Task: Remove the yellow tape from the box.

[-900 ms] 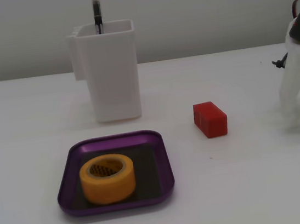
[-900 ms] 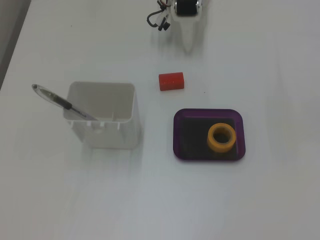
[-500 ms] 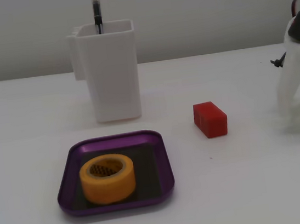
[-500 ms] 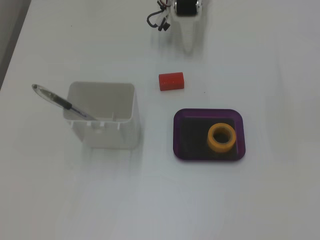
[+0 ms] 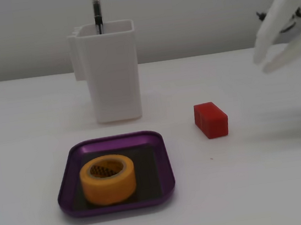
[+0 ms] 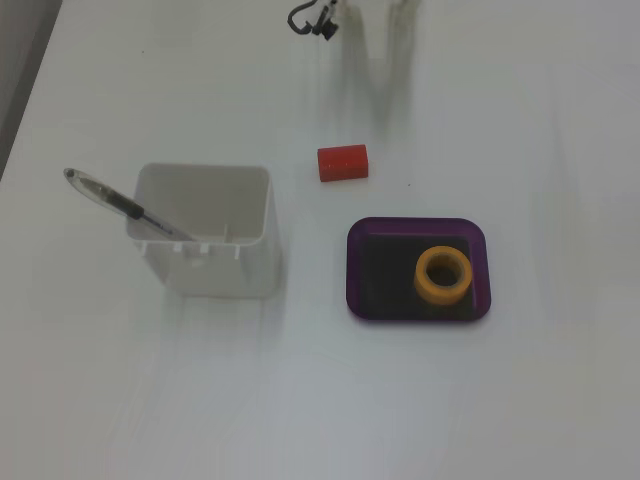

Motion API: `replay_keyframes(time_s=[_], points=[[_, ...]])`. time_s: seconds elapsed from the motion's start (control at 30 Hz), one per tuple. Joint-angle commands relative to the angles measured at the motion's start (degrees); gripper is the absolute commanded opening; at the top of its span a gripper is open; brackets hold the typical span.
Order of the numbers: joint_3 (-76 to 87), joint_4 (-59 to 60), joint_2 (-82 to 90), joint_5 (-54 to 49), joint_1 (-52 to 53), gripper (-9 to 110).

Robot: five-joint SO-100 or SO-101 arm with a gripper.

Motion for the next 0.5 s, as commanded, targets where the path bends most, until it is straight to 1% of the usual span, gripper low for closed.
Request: replay_keyframes(time_s=[0.0, 0.07, 0.13, 0.2, 0.37, 0.47], points=[[-8.61, -1.49, 1.23, -0.62, 0.26, 0], [-12.04, -1.32, -2.37, -3.87, 0.26, 0], [-15.73, -0.44, -8.53, -10.72, -0.09, 0], [-20.13, 1.05, -16.7, -15.47, -0.62, 0], [-33.4, 4.48, -43.33, -16.7, -0.62, 0], [-42.71, 5.98, -59.33, -16.87, -0.79, 4]])
